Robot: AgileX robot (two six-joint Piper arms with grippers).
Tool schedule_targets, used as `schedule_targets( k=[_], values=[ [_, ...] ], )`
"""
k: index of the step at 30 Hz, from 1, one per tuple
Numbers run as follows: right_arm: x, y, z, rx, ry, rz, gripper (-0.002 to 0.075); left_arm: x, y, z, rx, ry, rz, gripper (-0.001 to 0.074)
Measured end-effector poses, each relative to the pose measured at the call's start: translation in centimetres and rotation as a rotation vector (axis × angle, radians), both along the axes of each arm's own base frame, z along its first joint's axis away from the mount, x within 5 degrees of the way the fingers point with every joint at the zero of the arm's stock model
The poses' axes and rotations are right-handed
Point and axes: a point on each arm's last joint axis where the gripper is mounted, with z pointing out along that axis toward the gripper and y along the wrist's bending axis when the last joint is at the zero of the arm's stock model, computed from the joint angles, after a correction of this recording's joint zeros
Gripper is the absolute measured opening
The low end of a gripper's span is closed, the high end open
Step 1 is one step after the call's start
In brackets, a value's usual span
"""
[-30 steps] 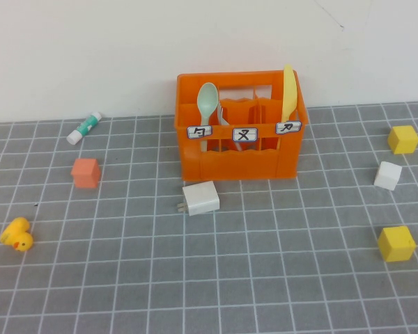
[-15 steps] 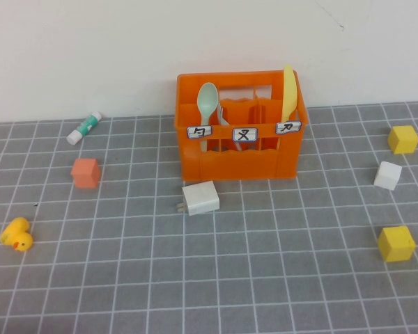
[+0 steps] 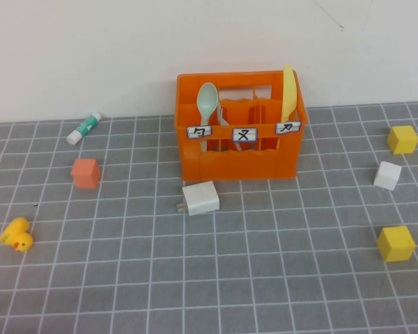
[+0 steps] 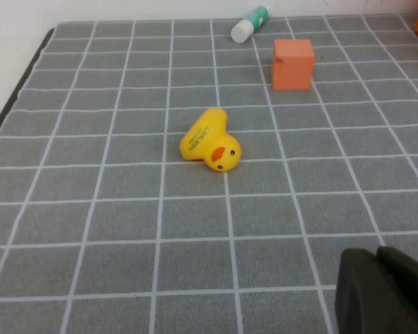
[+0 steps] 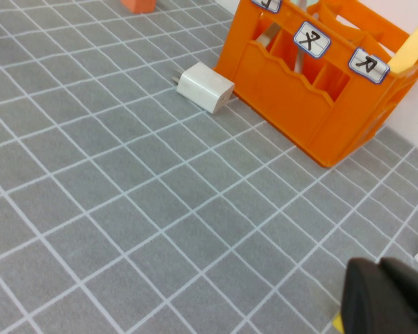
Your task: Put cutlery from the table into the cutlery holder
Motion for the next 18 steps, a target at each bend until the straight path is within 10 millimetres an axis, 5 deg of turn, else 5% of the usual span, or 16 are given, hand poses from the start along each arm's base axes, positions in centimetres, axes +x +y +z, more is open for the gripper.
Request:
schedule_targets(
  k=[18],
  values=[
    [0.00, 0.00, 0.00, 0.000, 0.000, 0.000, -0.0003, 0.02, -0.26, 0.06, -0.004, -0.008, -0.048, 0.0000]
  ],
)
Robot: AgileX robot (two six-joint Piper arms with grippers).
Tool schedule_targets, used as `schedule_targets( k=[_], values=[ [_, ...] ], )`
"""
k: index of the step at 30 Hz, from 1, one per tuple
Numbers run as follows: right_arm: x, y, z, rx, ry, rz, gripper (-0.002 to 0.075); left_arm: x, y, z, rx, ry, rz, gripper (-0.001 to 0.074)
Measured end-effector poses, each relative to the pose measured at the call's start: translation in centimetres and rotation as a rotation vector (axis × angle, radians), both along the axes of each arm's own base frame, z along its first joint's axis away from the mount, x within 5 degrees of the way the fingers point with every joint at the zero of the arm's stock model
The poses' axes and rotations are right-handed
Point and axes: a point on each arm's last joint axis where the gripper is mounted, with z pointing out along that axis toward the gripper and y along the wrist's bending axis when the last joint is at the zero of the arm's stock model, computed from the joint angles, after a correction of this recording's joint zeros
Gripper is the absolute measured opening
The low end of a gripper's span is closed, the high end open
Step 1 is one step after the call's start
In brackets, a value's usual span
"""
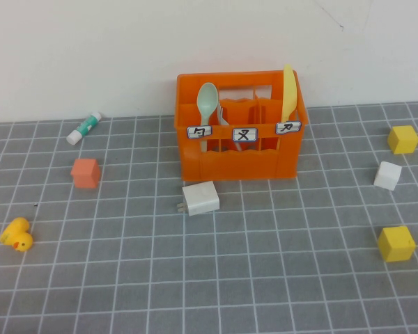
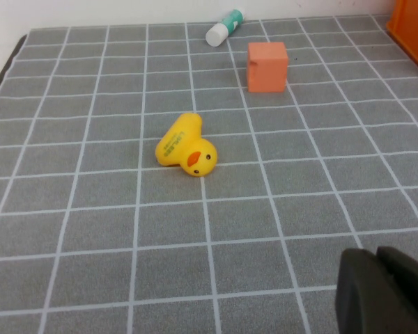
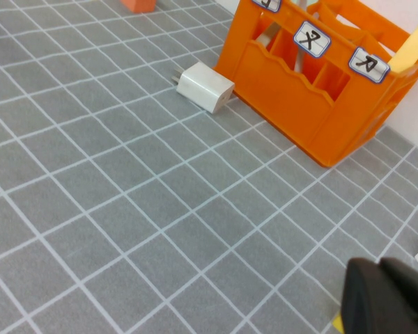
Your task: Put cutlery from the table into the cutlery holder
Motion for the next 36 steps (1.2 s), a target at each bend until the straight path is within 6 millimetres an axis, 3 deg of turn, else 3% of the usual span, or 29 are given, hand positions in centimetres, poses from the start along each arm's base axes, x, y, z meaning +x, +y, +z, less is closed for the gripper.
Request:
schedule_targets(
  k=[14, 24, 32, 36],
  values=[
    [0.0, -0.2, 0.1, 0.008, -0.007, -0.019, -0.0003, 0.0, 0.0, 0.0, 0.000, 0.000, 0.000, 0.0000],
    [0.7, -3.1, -0.1, 0.049, -0.019, -0.424, -0.0003, 0.0, 0.0, 0.0, 0.000, 0.000, 0.000, 0.0000],
    [-0.2, -4.4, -5.7, 0.101, -0.086, -0.609, -0.0003, 0.0, 0.0, 0.0, -0.006, 0.000, 0.001, 0.0000],
    [-0.9, -4.7, -7.0, 0.138, -0.120, -0.656, -0.0003, 0.0, 0.0, 0.0, -0.006, 0.000, 0.001, 0.0000]
  ],
)
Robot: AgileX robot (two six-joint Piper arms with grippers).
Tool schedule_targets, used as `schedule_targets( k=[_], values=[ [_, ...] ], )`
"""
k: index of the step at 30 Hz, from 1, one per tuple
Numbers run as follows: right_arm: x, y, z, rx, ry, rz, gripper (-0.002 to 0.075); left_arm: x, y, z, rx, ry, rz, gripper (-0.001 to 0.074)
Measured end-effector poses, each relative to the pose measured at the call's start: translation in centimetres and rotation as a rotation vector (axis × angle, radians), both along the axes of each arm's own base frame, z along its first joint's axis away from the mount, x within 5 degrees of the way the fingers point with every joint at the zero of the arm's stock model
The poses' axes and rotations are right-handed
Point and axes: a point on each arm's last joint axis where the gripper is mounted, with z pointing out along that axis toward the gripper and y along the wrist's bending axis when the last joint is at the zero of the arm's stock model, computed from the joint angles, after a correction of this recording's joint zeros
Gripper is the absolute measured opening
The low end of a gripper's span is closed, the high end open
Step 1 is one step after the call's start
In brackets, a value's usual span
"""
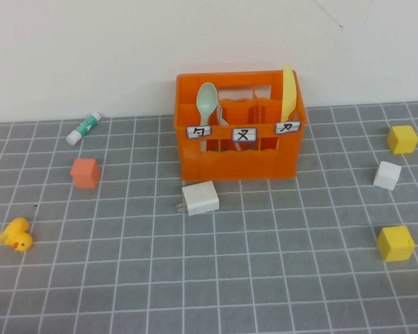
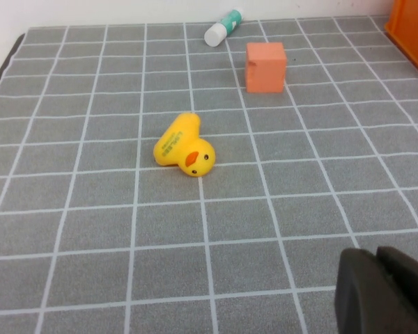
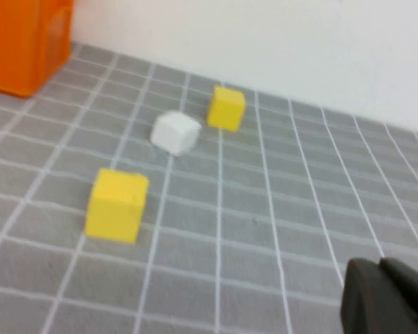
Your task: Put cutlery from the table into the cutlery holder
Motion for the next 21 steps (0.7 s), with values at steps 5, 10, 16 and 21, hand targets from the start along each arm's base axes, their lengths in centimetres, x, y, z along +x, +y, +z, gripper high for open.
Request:
schedule_targets(
  k=[5, 10, 16, 21],
  values=[
    [-0.24, -0.15, -0.45, 0.016, 0.043, -0.028, -0.0003, 0.00, 0.00, 0.02, 0.000, -0.003, 0.000, 0.0000],
    [-0.29, -0.17, -0.55, 0.018, 0.053, -0.032, -0.0003, 0.00, 0.00, 0.02, 0.000, -0.003, 0.000, 0.0000],
    [-0.29, -0.18, -0.57, 0.019, 0.055, -0.032, -0.0003, 0.00, 0.00, 0.02, 0.000, -0.003, 0.000, 0.0000],
    [-0.29, -0.17, -0.57, 0.015, 0.055, -0.030, -0.0003, 0.00, 0.00, 0.02, 0.000, -0.003, 0.000, 0.0000]
  ],
)
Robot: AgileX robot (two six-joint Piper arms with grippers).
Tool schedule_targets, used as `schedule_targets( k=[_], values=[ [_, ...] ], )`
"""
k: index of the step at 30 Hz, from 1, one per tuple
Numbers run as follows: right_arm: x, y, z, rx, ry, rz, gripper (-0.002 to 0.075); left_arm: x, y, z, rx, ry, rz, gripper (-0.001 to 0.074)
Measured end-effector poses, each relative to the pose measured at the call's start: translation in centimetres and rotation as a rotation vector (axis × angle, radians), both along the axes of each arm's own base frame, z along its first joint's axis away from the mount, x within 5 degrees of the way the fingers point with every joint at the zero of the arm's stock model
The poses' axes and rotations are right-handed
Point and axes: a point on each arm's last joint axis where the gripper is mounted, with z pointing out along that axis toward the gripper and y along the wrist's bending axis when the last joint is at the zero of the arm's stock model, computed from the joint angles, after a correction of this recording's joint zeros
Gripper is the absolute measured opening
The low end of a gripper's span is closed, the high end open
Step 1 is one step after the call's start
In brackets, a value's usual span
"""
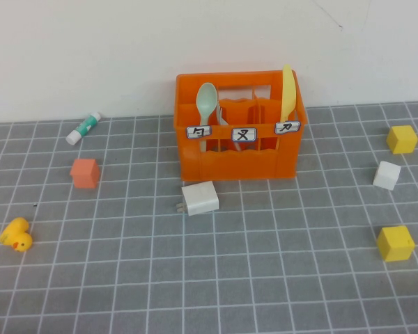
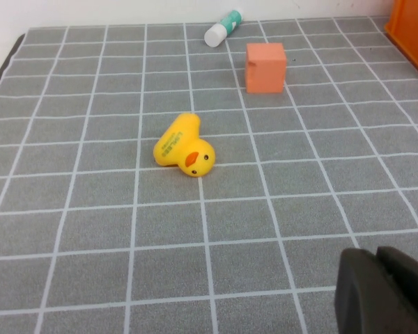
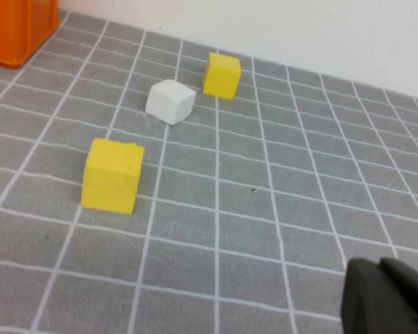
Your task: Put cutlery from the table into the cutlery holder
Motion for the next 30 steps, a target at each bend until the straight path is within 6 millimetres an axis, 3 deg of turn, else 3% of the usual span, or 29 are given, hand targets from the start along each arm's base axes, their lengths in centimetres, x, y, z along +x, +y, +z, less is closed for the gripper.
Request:
schedule_targets(
  k=[7, 16, 30],
  values=[
    [-0.02, 0.17, -0.09, 0.032, 0.010, 0.007, -0.0003, 0.00, 0.00, 0.00, 0.000, 0.000, 0.000, 0.0000],
    [-0.14, -0.29, -0.34, 0.102, 0.031, -0.107, -0.0003, 0.00, 0.00, 0.00, 0.000, 0.000, 0.000, 0.0000],
    [-0.13, -0.08, -0.31, 0.151, 0.032, -0.080, -0.0003, 0.00, 0.00, 0.00, 0.000, 0.000, 0.000, 0.0000]
  ],
)
